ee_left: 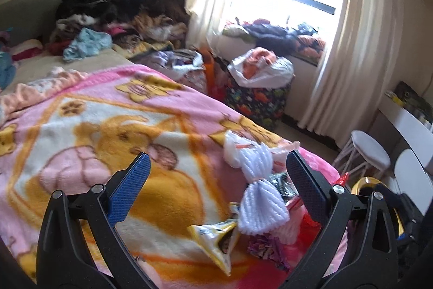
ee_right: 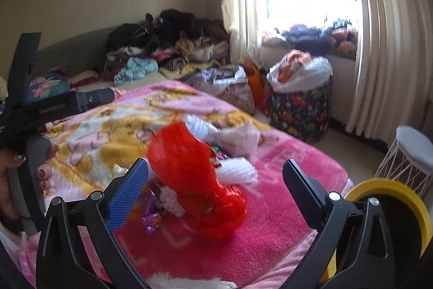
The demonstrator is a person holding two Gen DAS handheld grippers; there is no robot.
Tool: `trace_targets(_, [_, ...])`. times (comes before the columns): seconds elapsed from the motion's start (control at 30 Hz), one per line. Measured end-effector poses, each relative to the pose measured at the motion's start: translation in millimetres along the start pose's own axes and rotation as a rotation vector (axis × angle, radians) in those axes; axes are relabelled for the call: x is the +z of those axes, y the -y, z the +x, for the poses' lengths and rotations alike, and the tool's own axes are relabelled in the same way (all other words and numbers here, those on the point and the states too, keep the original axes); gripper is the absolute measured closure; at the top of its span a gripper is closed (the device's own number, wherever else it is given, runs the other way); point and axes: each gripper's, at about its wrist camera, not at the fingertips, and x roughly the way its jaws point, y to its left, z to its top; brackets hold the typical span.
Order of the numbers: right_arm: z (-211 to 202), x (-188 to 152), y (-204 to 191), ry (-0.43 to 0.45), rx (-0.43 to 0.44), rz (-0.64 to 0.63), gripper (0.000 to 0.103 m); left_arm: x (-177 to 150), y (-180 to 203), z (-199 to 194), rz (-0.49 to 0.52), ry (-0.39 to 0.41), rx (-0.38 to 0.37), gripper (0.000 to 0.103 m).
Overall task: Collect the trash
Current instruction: 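Grasp the white mesh foam sleeves with the left tool while the right tool grasps the red plastic bag, then carry the foam sleeves and red bag over the yellow bin and open both tools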
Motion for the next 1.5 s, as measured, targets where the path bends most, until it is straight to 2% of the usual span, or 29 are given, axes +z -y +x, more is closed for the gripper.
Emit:
trace_targets(0.17, [16.6,-7.7,17.2,-0.092,0.036,0.058,0.006,-1.9,17.4,34.7,0.034,-0.111,-0.053,0.011])
trace_targets(0.33, [29.2,-15.4,18.7,-0.159,0.068,0.024,0.006,-4.2,24.9,72.1,0.036,-0.245,-0.074,0.012])
trace_targets(0.47, [46.4,-17.4,14.6,-0.229,0.083,-0.002,0.007,-5.4,24.5,87.9,0.001,-0.312,-0.138,0.025])
trace_targets(0.53, [55.1,-18.3,13.0,-0.256,0.083,-0.016,0.011,-7.8,26.9,93.5,-0.004,-0.35,-0.151,0.031])
trace_targets(0.63, [65.7,-20.2,10.3,-0.299,0.106,-0.025,0.031,-13.5,31.2,97.9,-0.011,-0.395,-0.173,0.038])
trace_targets(0.67, [67.9,-21.0,10.0,-0.308,0.121,-0.026,0.041,-15.5,32.9,98.1,-0.012,-0.406,-0.174,0.039])
trace_targets(0.7, [68.0,-21.7,10.1,-0.309,0.128,-0.025,0.046,-18.3,33.7,98.4,-0.014,-0.421,-0.179,0.042])
trace_targets(0.77, [62.3,-21.8,12.7,-0.285,0.133,-0.012,0.052,-23.3,35.3,100.4,-0.016,-0.444,-0.172,0.047])
trace_targets(0.83, [54.8,-20.4,16.7,-0.254,0.138,0.007,0.054,-27.8,35.8,101.9,-0.022,-0.461,-0.173,0.057])
trace_targets(0.87, [51.7,-19.9,18.5,-0.243,0.139,0.017,0.055,-29.2,37.1,102.8,-0.021,-0.464,-0.167,0.059])
trace_targets(0.93, [40.7,-18.9,26.3,-0.205,0.15,0.055,0.056,-31.8,37.2,101.3,-0.029,-0.465,-0.161,0.073])
trace_targets(1.03, [23.7,-17.4,36.0,-0.152,0.158,0.103,0.056,-30.3,37.8,93.1,-0.044,-0.428,-0.16,0.079])
trace_targets(1.23, [-2.6,-14.2,55.8,-0.084,0.159,0.177,0.056,-14.3,52.8,64.2,-0.04,-0.305,-0.184,0.08])
trace_targets(1.5, [-25.0,-5.2,76.9,-0.023,0.139,0.233,0.056,2.2,84.6,47.1,0.01,-0.24,-0.229,0.081])
